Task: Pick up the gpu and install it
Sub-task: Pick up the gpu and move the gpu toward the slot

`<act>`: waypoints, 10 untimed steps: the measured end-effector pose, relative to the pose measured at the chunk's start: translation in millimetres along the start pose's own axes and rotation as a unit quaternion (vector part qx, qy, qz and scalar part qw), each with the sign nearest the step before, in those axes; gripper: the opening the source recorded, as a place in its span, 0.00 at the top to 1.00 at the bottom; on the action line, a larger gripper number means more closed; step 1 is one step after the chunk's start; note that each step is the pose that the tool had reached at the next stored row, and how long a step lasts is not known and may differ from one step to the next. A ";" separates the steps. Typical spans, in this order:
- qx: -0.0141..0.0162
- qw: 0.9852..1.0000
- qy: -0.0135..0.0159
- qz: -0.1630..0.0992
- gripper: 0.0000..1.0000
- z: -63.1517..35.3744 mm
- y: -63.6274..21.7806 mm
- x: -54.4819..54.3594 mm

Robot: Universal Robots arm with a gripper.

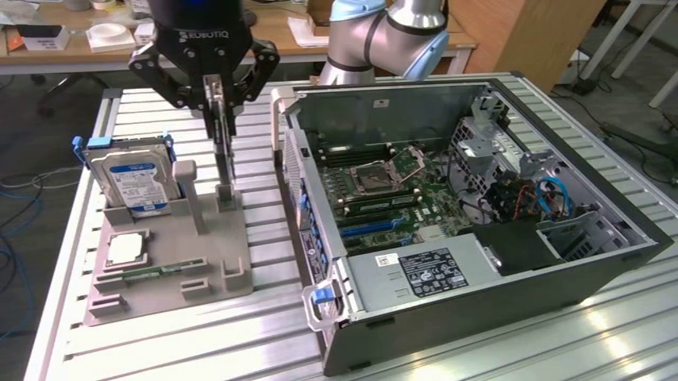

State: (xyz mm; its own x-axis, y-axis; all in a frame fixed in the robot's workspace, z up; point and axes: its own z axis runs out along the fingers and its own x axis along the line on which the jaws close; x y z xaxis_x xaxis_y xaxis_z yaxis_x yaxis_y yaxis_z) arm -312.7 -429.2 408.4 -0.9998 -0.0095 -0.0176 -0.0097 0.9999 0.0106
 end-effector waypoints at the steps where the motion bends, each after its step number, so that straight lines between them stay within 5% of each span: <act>1: 0.000 1.000 0.000 0.000 0.73 0.0 0.0 -0.3; 10: 0.000 1.000 0.000 0.000 0.73 0.0 0.0 -3.1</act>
State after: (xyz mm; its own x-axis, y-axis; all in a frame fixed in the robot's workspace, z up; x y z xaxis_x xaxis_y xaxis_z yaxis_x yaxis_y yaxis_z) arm -309.7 -429.2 408.4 -0.9998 -0.0096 -0.0175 -0.0098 0.9999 0.0106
